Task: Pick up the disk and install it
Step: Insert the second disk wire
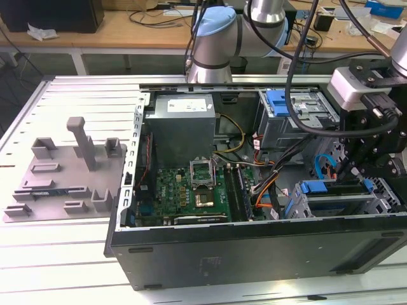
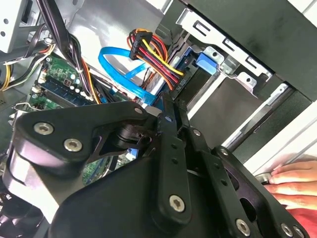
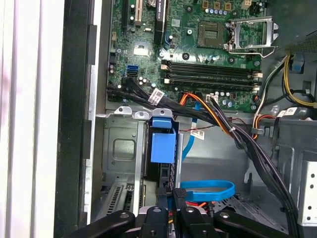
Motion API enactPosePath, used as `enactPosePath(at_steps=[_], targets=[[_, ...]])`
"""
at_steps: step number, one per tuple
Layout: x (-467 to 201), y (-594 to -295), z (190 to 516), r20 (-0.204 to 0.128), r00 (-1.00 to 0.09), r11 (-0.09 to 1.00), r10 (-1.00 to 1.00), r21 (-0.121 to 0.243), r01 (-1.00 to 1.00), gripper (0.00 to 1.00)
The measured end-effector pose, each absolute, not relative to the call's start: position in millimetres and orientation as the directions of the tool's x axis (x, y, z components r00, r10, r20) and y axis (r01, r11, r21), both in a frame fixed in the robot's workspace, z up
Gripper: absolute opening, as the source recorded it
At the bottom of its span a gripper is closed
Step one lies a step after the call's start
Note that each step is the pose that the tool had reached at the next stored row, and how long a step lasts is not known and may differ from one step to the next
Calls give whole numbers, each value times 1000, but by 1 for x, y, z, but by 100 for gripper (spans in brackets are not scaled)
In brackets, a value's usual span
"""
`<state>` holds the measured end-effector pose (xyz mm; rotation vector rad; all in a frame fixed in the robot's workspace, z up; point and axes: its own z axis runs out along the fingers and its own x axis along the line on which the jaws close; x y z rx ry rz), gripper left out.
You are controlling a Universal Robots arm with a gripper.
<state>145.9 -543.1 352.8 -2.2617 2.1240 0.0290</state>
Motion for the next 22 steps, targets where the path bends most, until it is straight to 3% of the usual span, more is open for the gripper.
enactPosePath(at_steps=[22], targets=[[147, -542, 345, -40, 59, -58, -997, -16, -998, 16]])
